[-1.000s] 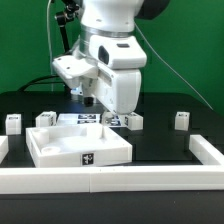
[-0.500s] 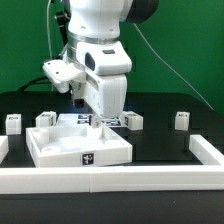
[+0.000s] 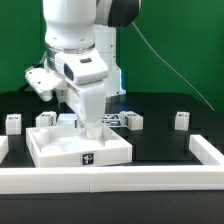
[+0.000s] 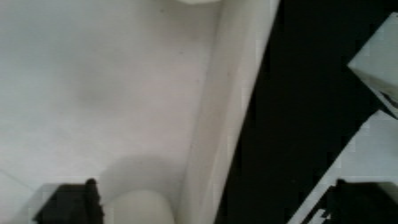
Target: Assemble square table
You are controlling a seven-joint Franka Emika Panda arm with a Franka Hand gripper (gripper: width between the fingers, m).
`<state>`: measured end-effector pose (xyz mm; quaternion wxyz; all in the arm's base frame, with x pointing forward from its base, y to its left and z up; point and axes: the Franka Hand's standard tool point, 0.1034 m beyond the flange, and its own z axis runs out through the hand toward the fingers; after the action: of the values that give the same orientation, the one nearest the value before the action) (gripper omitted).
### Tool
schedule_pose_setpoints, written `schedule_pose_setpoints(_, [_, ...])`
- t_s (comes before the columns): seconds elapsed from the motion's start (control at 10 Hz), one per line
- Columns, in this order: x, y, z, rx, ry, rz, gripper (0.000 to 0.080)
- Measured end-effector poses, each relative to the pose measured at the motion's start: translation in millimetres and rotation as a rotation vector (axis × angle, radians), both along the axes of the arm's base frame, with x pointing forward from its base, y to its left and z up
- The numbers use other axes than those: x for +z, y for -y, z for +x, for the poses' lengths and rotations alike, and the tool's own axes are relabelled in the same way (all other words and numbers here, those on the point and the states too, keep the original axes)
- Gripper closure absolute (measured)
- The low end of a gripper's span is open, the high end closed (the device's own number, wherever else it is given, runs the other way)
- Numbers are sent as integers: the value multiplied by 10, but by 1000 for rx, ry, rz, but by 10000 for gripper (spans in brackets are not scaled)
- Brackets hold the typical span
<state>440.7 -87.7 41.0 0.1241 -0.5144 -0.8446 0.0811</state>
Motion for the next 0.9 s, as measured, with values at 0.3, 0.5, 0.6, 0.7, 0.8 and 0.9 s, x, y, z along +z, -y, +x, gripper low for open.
schedule_pose_setpoints(0.3, [-42, 35, -14, 13, -3, 17, 150])
schedule_pose_setpoints(0.5, [-98, 42, -40, 8, -13, 21, 150])
schedule_pose_setpoints(0.6, [-166, 39, -79, 5, -25, 25, 150])
schedule_pose_setpoints(0.7, [-219, 33, -108, 5, -35, 28, 150])
schedule_pose_setpoints(0.8, [-244, 28, -125, 4, -40, 30, 150])
schedule_pose_setpoints(0.9, [-256, 27, -131, 5, -42, 30, 150])
